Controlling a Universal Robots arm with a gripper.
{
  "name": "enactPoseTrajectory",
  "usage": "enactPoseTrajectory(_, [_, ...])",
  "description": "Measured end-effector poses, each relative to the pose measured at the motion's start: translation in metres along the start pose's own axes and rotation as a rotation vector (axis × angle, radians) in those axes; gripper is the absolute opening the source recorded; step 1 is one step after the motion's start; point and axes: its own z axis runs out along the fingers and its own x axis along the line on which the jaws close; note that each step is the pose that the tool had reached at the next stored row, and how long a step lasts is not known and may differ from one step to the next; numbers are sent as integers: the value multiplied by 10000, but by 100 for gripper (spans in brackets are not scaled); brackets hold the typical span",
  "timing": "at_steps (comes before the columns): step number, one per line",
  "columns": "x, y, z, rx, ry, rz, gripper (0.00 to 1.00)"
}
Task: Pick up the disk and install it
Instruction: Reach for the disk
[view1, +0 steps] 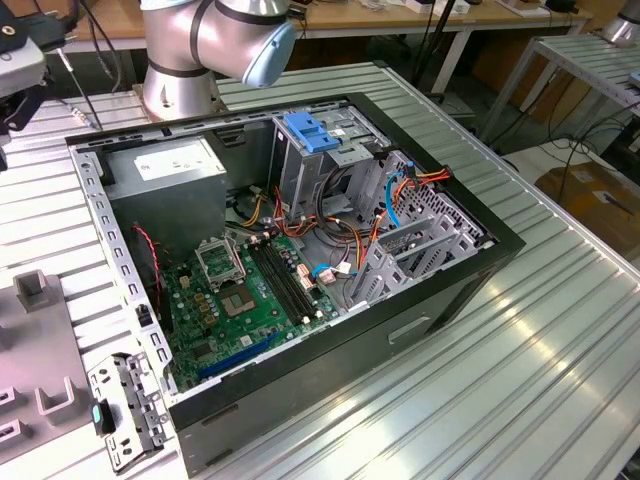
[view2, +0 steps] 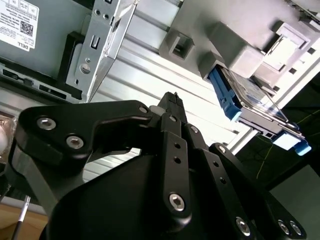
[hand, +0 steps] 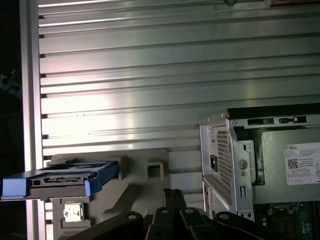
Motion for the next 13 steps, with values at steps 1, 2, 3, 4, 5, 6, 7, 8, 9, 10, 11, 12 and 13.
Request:
enactPoseTrajectory(1, [39, 15, 2, 0, 0, 2, 11])
enactPoseTrajectory(2, [64, 24, 4, 0, 0, 2, 11])
enactPoseTrajectory(3, [94, 36, 6, 0, -1, 2, 11])
enactPoseTrajectory(4, [121, 46, 8, 0, 0, 1, 11])
enactPoseTrajectory(5, [152, 58, 10, 0, 0, 0, 11])
enactPoseTrajectory(6, [183, 70, 12, 0, 0, 1, 11])
enactPoseTrajectory(7, [241, 92, 16, 1, 0, 2, 11])
enactPoseTrajectory(8, [271, 103, 18, 0, 0, 2, 11])
enactPoseTrajectory(9, [301, 114, 20, 1, 0, 1, 11])
enactPoseTrajectory(10, [342, 129, 22, 1, 1, 1, 11])
enactPoseTrajectory(11, [372, 140, 25, 1, 1, 2, 11])
enactPoseTrajectory(12, [403, 151, 27, 1, 0, 2, 11])
enactPoseTrajectory(13, [431, 162, 29, 0, 0, 1, 11])
